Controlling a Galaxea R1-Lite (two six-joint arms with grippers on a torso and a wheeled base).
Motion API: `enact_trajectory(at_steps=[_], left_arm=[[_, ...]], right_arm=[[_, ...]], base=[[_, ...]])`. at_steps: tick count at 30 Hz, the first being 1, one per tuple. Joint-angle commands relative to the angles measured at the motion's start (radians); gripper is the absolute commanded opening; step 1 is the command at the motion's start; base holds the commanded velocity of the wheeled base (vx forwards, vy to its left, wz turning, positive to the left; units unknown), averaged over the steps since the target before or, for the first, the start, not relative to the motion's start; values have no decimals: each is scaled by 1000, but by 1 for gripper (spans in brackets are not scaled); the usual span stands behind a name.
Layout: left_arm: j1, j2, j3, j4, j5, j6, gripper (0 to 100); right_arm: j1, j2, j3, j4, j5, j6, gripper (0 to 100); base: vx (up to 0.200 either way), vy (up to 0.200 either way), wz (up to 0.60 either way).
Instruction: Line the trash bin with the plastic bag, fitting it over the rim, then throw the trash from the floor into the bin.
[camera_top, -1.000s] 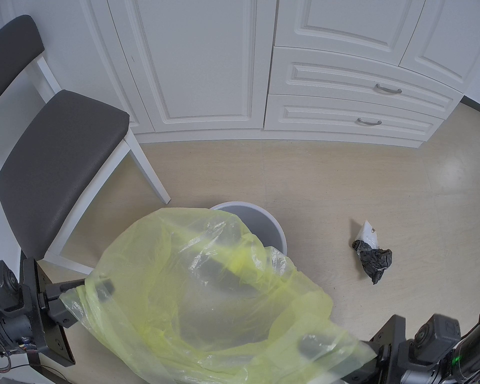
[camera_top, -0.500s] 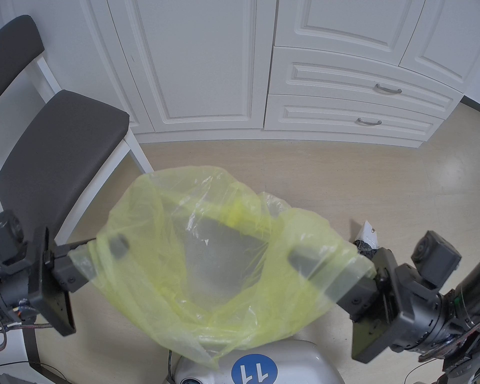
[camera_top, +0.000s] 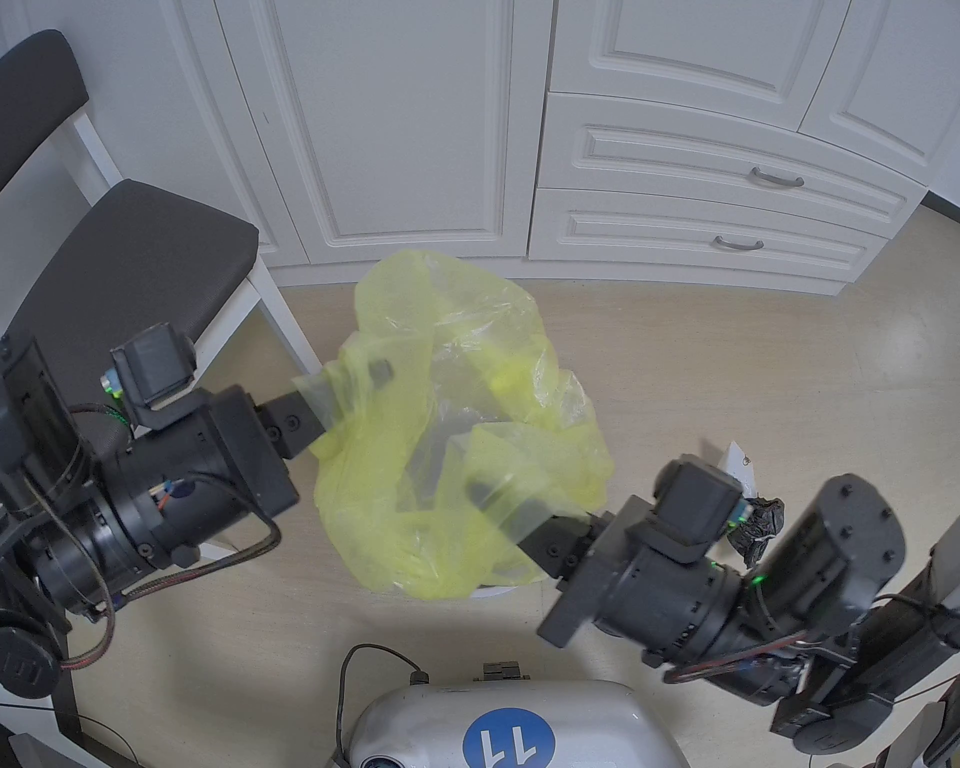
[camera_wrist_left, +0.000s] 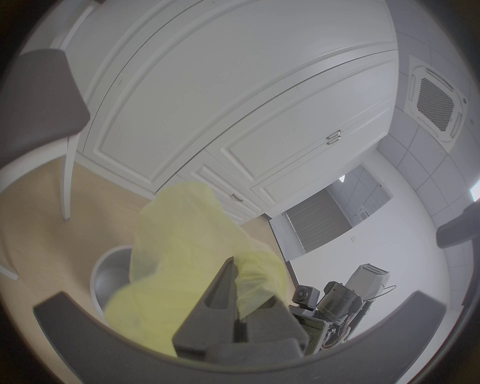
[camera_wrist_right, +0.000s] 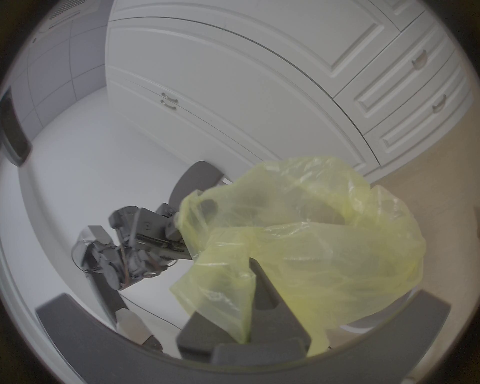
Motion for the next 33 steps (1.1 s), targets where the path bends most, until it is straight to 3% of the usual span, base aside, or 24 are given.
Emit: enact_trajectory(at_steps=[1, 4, 7, 11, 19, 21, 27, 33], left_arm=[[-6, 102, 28, -28, 13, -21, 0], [0, 154, 41, -28, 13, -16, 0], [28, 217, 41, -40, 15, -16, 0], [71, 326, 41, -103, 19, -17, 0], [83, 567, 44, -420, 90, -24, 0], [83, 619, 49, -532, 97, -25, 0], [83, 616, 60, -545, 97, -24, 0], [77, 616, 92, -543, 88, -16, 0]], right_arm=[[3, 157, -89, -18, -34, 11, 0], [14, 231, -169, -18, -141, 11, 0], [22, 277, -203, -18, -172, 8, 0], [22, 314, -220, -18, -167, 9, 0], [0, 424, -283, -18, -172, 11, 0], [-40, 479, -324, -18, -167, 11, 0], [-101, 584, -407, -18, -163, 12, 0], [-101, 611, -407, -18, -163, 12, 0]], base=[[0, 0, 0], [0, 0, 0], [0, 0, 0], [0, 0, 0], [0, 0, 0], [0, 0, 0], [0, 0, 0], [0, 0, 0]])
